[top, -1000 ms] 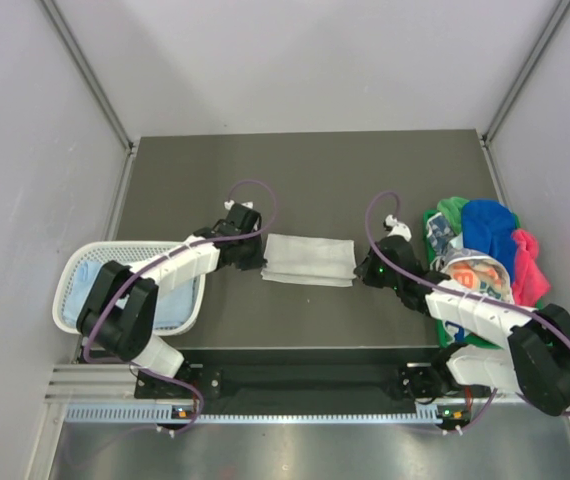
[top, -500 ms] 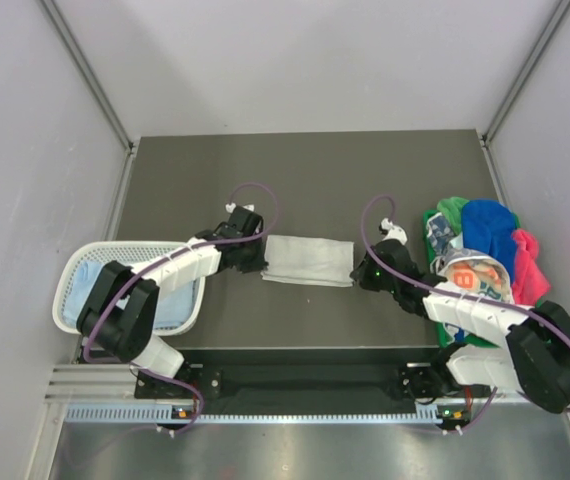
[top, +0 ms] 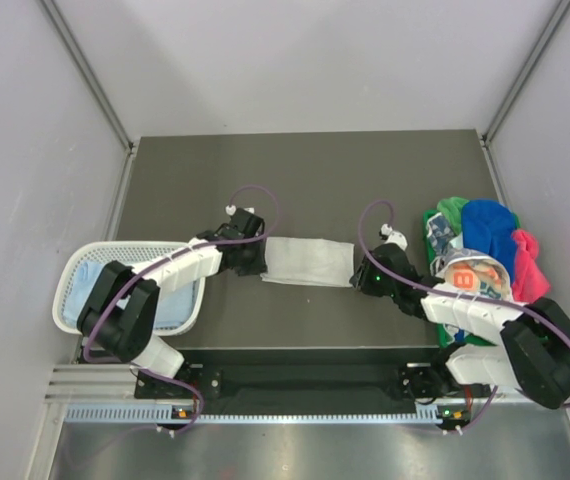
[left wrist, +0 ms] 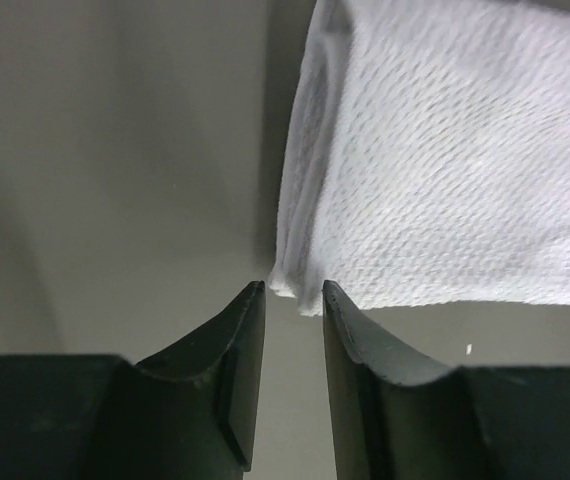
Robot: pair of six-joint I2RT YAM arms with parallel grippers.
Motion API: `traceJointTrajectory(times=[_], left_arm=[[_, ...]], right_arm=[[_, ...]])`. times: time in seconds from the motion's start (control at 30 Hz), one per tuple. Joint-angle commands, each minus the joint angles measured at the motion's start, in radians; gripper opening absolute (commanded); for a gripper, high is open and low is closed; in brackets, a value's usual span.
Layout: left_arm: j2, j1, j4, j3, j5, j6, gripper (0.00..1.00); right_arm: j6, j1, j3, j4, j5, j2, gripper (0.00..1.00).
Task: Fold and stack the towels
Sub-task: Fold the towel
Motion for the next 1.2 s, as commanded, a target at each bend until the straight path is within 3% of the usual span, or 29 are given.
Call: traceJointTrajectory(times=[0.0, 0.17, 0.3, 0.53, 0.73, 0.97, 1.17], left_arm=[[-0.054, 0.003, -0.056, 0.111, -0.051, 0.039, 0.35], [-0.100, 0.008, -0.114, 0.212, -0.040, 0.068, 0.25], [-0.070, 0.008, -0.026, 0.246, 0.012, 0.061, 0.18], [0.140, 0.011, 0.106, 0.321, 0.029, 0.047, 0.08], [0.223, 0.037, 0.201, 0.317, 0.026, 0.061, 0.07], [0.289, 0.065, 0.228, 0.287, -0.001, 0.073, 0.06], [0.305, 0.071, 0.258, 0.241, -0.021, 0.079, 0.05]], right_arm=[[-0.022, 0.017, 0.069, -0.041, 0.036, -0.072, 0.32], [-0.039, 0.011, 0.111, -0.170, 0.058, -0.207, 0.30], [-0.040, 0.010, 0.179, -0.124, 0.021, -0.227, 0.26], [-0.054, 0.013, 0.325, 0.106, -0.077, 0.058, 0.17], [-0.017, -0.006, 0.325, 0.301, -0.125, 0.289, 0.13], [0.032, -0.090, 0.238, 0.473, -0.185, 0.424, 0.09], [0.044, -0.148, 0.194, 0.525, -0.234, 0.483, 0.08]])
